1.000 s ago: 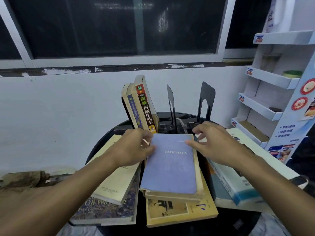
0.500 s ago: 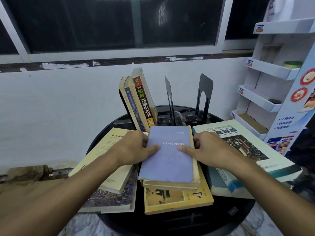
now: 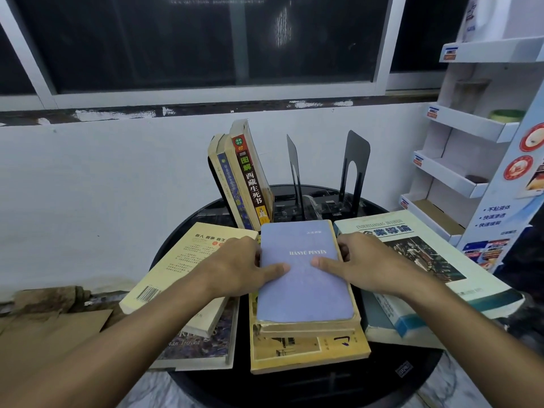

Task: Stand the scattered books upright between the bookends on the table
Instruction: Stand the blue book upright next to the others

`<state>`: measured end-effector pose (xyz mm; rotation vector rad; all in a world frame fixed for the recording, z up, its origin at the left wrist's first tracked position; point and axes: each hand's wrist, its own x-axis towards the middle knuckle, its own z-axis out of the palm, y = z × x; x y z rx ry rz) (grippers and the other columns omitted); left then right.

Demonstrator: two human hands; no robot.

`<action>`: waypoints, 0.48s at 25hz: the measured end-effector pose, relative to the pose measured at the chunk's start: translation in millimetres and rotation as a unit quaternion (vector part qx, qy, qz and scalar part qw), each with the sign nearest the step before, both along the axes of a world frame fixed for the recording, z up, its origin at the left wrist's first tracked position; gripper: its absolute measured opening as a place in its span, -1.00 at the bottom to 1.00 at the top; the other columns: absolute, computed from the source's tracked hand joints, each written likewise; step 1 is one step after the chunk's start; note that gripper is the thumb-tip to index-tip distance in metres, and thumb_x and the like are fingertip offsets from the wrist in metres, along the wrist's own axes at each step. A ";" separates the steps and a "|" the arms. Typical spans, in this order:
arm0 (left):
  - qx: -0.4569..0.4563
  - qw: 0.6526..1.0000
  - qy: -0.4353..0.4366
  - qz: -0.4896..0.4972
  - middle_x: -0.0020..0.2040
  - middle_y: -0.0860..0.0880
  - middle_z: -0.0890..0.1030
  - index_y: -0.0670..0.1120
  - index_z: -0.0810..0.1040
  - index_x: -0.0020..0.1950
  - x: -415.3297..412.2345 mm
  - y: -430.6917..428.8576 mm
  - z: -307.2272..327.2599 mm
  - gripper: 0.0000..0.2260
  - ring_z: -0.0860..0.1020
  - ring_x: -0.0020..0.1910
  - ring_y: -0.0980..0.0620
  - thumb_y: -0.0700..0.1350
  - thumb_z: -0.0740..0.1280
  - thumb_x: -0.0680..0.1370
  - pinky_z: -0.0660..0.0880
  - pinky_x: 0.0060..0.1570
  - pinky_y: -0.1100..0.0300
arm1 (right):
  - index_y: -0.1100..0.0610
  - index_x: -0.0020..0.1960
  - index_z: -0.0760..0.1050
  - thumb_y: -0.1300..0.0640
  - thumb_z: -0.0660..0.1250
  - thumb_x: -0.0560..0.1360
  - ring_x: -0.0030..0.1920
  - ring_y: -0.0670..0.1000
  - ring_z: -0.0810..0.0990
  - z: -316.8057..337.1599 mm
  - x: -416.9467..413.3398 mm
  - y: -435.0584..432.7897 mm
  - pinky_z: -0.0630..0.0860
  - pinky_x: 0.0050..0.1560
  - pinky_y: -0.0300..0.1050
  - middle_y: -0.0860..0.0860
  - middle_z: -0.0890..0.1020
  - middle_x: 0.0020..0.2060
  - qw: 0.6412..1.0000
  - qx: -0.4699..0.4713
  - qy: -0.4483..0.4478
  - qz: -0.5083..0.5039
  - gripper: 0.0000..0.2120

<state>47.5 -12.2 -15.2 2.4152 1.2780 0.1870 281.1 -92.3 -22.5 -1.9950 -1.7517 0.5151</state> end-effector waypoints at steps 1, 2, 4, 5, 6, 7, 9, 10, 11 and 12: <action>0.002 1.000 -0.002 -0.001 -0.23 -0.02 0.65 -0.09 0.67 -0.07 0.5 -0.9 -1.3 -0.52 0.59 -0.25 0.03 0.33 0.30 0.53 0.49 -0.26 0.13 | -0.02 -0.03 0.63 -0.29 0.39 0.48 -0.27 -0.13 0.53 -0.4 -0.7 -0.9 0.36 -0.31 -0.20 -0.13 0.60 -0.26 1.000 0.001 0.010 0.000 -0.66; 0.002 1.000 -0.008 -0.003 -0.24 -0.01 0.64 -0.08 0.65 -0.08 0.5 -2.2 -2.0 -0.53 0.58 -0.27 0.05 0.33 0.30 0.53 0.50 -0.25 0.11 | -0.03 0.03 0.65 -0.26 0.40 0.48 -0.25 -0.15 0.55 -1.1 -1.1 -2.0 0.38 -0.30 -0.22 -0.14 0.63 -0.23 1.000 0.006 0.021 0.002 -0.67; 0.008 1.000 -0.020 -0.004 -0.31 0.02 0.58 -0.07 0.60 -0.15 0.2 -5.9 -2.4 -0.55 0.53 -0.34 0.08 0.32 0.30 0.54 0.44 -0.32 0.14 | -0.05 0.05 0.67 -0.21 0.43 0.49 -0.24 -0.17 0.59 -1.6 -2.7 -4.7 0.41 -0.30 -0.24 -0.16 0.65 -0.23 0.999 0.022 0.037 -0.003 -0.72; 0.012 1.000 -0.025 -0.003 -0.34 0.03 0.54 -0.07 0.58 -0.18 0.4 -7.4 -3.1 -0.56 0.50 -0.38 0.10 0.31 0.30 0.54 0.40 -0.35 0.16 | -0.05 0.02 0.67 -0.20 0.46 0.47 -0.24 -0.17 0.60 -1.9 -3.3 -5.8 0.43 -0.30 -0.24 -0.16 0.66 -0.24 0.999 0.032 0.041 -0.009 -0.74; 0.013 0.999 -0.032 -0.001 -0.35 0.04 0.54 -0.07 0.59 -0.18 0.4 -8.9 -3.3 -0.57 0.49 -0.39 0.10 0.30 0.31 0.55 0.38 -0.36 0.17 | -0.04 -0.01 0.67 -0.20 0.48 0.45 -0.23 -0.16 0.63 -2.9 -3.5 -6.6 0.46 -0.29 -0.22 -0.16 0.68 -0.24 0.998 0.042 0.048 -0.018 -0.74; 0.012 0.999 -0.041 0.001 -0.33 0.03 0.57 -0.07 0.62 -0.15 0.1 -9.7 -3.5 -0.58 0.50 -0.38 0.09 0.29 0.31 0.55 0.40 -0.36 0.17 | -0.04 -0.03 0.67 -0.19 0.50 0.43 -0.22 -0.18 0.65 -3.0 -3.7 -7.5 0.48 -0.28 -0.23 -0.16 0.70 -0.23 0.997 0.054 0.058 -0.025 -0.75; 0.020 0.997 -0.073 0.002 -0.23 0.00 0.64 -0.07 0.66 -0.08 -2.1 -9.9 -2.3 -0.62 0.57 -0.29 0.05 0.24 0.31 0.58 0.48 -0.27 0.14 | -0.09 -0.07 0.64 -0.13 0.53 0.43 -0.24 -0.29 0.63 1.5 -4.9 -10.5 0.43 -0.31 -0.36 -0.21 0.69 -0.24 0.993 0.084 0.078 -0.027 -0.83; 0.029 0.994 -0.103 0.001 -0.17 0.00 0.67 -0.07 0.67 -0.03 -3.8 -9.1 -0.9 -0.65 0.61 -0.22 0.05 0.20 0.31 0.59 0.56 -0.19 0.11 | -0.12 -0.09 0.61 -0.10 0.54 0.43 -0.25 -0.34 0.60 5.6 -5.7 -11.2 0.40 -0.33 -0.41 -0.24 0.67 -0.24 0.991 0.109 0.075 -0.027 -0.85; 0.040 0.989 -0.143 0.001 -0.10 0.03 0.69 -0.05 0.69 0.03 -5.5 -8.1 1.2 -0.70 0.64 -0.15 0.09 0.16 0.33 0.60 0.59 -0.10 0.09 | -0.14 -0.06 0.60 -0.08 0.55 0.43 -0.24 -0.36 0.57 9.9 -6.2 -10.9 0.40 -0.33 -0.43 -0.25 0.65 -0.22 0.987 0.144 0.065 -0.030 -0.84; 0.057 0.981 -0.186 0.000 -0.05 0.07 0.69 -0.02 0.70 0.09 -6.4 -6.9 4.0 -0.75 0.64 -0.10 0.17 0.10 0.35 0.61 0.60 -0.04 0.14 | -0.14 0.01 0.61 -0.06 0.56 0.42 -0.21 -0.32 0.57 13.4 -5.9 -9.3 0.39 -0.30 -0.44 -0.23 0.64 -0.18 0.981 0.184 0.050 -0.036 -0.79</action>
